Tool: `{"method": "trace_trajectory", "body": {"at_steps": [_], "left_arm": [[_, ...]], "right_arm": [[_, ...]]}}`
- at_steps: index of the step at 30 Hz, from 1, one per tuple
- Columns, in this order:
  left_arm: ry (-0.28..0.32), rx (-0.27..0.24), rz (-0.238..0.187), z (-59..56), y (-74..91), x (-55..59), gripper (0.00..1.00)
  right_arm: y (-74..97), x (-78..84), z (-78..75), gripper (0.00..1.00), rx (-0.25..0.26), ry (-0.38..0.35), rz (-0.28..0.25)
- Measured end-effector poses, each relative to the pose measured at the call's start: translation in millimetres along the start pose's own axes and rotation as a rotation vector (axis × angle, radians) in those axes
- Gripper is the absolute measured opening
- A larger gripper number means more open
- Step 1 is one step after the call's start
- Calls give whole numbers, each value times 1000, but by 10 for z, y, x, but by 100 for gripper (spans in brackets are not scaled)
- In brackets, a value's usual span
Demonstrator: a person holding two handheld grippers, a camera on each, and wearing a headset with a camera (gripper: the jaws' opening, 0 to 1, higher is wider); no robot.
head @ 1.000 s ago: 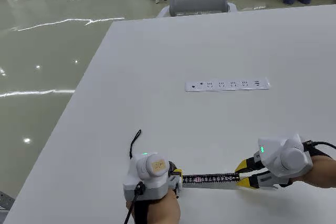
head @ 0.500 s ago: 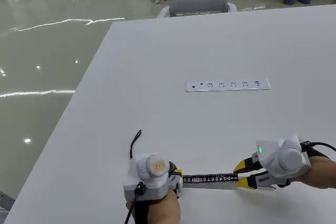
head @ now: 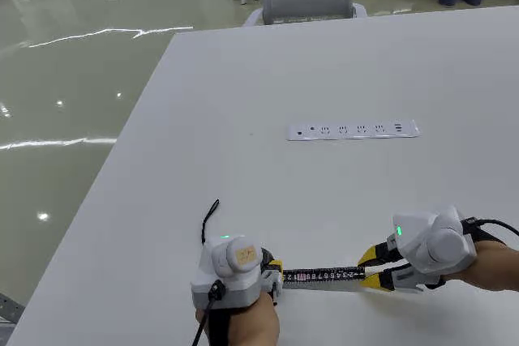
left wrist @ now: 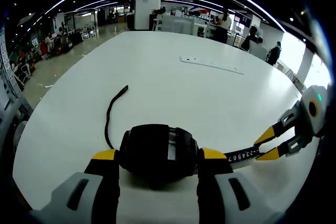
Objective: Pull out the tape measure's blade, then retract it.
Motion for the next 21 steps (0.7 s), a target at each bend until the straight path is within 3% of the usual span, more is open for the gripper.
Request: {"method": "trace_trajectory", "body": {"at_steps": [21], "left_arm": [[1, 5, 1, 1, 8, 1, 56]], "right_arm": [[-61, -41, 26, 14, -4, 0, -4]]}}
Point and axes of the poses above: the centre of the closed fingertips' face, and the gripper's own axes: y roughly backward along the fingers, z roughly to its left, x roughly out of its underside, the point moved 9 cm from there along y, roughly backward along the fingers, and after that the axes turned 14 degrees about x, right-handed, at the moved point
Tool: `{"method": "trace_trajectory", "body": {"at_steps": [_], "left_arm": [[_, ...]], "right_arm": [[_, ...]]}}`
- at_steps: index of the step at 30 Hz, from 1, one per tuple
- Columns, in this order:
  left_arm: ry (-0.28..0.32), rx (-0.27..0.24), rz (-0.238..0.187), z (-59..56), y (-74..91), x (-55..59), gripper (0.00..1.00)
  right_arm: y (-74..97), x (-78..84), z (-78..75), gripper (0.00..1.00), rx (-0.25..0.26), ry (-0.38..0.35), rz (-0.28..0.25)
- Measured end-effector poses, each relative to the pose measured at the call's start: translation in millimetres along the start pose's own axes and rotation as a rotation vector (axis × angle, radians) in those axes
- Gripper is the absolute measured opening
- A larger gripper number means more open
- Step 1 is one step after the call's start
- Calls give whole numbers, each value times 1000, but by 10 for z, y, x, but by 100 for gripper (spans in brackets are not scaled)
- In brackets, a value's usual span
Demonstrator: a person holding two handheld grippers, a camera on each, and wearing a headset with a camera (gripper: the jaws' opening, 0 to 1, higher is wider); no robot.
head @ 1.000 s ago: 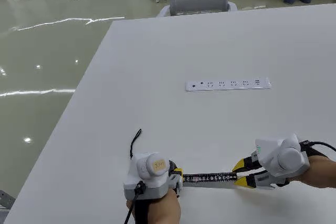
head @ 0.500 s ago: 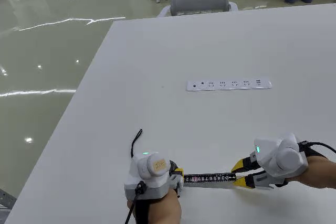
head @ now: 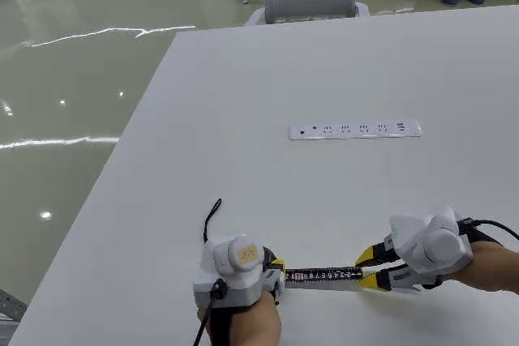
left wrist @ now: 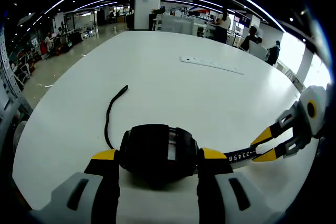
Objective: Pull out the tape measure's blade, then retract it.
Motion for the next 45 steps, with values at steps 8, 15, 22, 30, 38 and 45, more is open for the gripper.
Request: {"method": "trace_trajectory", "body": {"at_steps": [8, 15, 22, 30, 38, 45], "left_arm": [[0, 1, -1, 5, -9, 5, 56], [-1, 1, 0, 2, 0, 1, 56], [0, 0, 1, 2, -3, -2, 56], [0, 1, 2, -1, 0, -3, 56], [1, 2, 2, 2, -5, -3, 56], [2, 2, 4, 1, -3, -4, 56]], "right_arm": [[-20, -14, 4, 14, -2, 1, -2], [-33, -24, 7, 14, -4, 2, -2], [-46, -34, 8, 14, -5, 3, -4], [-66, -45, 10, 14, -7, 5, -6], [-86, -59, 12, 14, -9, 6, -9], [-98, -72, 16, 14, -10, 7, -11]]}}
Point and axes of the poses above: the centre of the closed fingertips' face, and the gripper's own axes: y roughly backward along the fingers, z roughly to its left, x roughly out of its underside, the point moved 9 cm from there along y, roughly backward along the fingers, and after that the axes turned 14 degrees about x, right-handed, at the moved point
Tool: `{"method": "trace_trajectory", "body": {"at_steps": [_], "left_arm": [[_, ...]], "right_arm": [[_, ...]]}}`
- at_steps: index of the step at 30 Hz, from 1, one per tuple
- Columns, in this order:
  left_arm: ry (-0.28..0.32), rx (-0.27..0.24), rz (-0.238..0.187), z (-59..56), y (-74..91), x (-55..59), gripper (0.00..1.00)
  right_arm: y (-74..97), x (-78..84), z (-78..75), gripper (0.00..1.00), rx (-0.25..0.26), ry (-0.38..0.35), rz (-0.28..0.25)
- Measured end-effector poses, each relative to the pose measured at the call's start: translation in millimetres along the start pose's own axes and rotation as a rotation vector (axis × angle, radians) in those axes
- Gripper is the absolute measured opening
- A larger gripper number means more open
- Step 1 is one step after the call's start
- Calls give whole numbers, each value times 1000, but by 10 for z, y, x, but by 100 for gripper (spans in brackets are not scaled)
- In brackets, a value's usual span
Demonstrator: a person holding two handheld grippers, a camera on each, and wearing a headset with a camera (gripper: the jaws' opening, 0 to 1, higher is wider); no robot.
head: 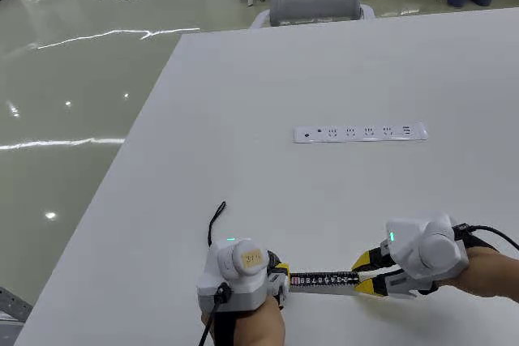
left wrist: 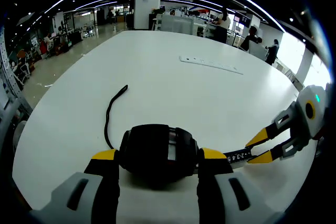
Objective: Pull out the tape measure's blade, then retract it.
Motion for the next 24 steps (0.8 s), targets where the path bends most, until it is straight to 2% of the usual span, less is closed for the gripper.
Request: {"method": "trace_trajectory", "body": {"at_steps": [24], "left_arm": [[-2, 1, 0, 2, -3, 3, 56]], "right_arm": [[-51, -34, 12, 14, -1, 3, -5]]}}
Point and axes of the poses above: the centre of the closed fingertips' face, and the gripper's own axes: y roughly backward along the fingers, z roughly to its left, x roughly out of its underside, the point moved 9 cm from there along y, roughly backward along the fingers, and after that the axes turned 14 degrees about x, right-handed, at the moved point
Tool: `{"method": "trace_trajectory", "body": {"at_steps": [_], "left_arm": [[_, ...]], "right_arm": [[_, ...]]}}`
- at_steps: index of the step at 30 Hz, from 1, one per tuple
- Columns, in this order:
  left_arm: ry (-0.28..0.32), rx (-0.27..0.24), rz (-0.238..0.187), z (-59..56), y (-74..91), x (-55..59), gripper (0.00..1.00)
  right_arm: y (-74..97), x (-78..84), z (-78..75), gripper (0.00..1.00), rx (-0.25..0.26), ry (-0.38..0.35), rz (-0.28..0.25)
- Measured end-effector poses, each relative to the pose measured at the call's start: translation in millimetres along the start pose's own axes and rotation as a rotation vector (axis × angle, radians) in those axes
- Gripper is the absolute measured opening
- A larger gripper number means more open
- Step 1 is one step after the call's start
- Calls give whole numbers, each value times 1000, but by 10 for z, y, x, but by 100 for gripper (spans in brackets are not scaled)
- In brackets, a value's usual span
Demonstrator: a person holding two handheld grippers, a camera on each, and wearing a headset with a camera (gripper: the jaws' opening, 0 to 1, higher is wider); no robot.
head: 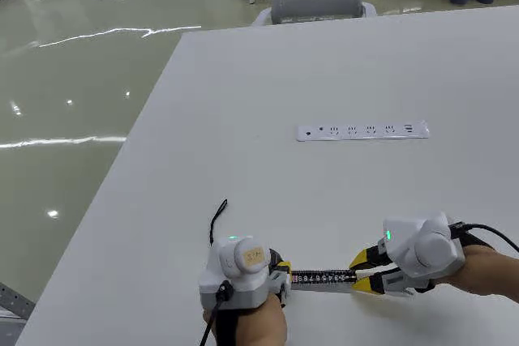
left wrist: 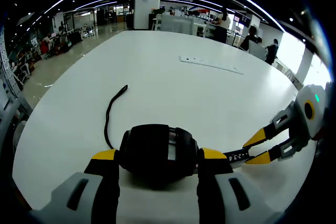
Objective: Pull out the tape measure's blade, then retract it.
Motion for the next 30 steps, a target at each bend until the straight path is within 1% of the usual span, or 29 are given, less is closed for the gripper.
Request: {"method": "trace_trajectory", "body": {"at_steps": [30], "left_arm": [[1, 3, 3, 5, 14, -3, 56]], "right_arm": [[-67, -67, 25, 14, -3, 2, -6]]}}
Point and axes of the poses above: the centre of the closed fingertips' face, and the gripper's own axes: y roughly backward along the fingers, z roughly to its left, x roughly out of its underside, the point moved 9 cm from there along y, roughly backward along the fingers, and after that the axes turned 14 degrees about x, right-handed, at the moved point
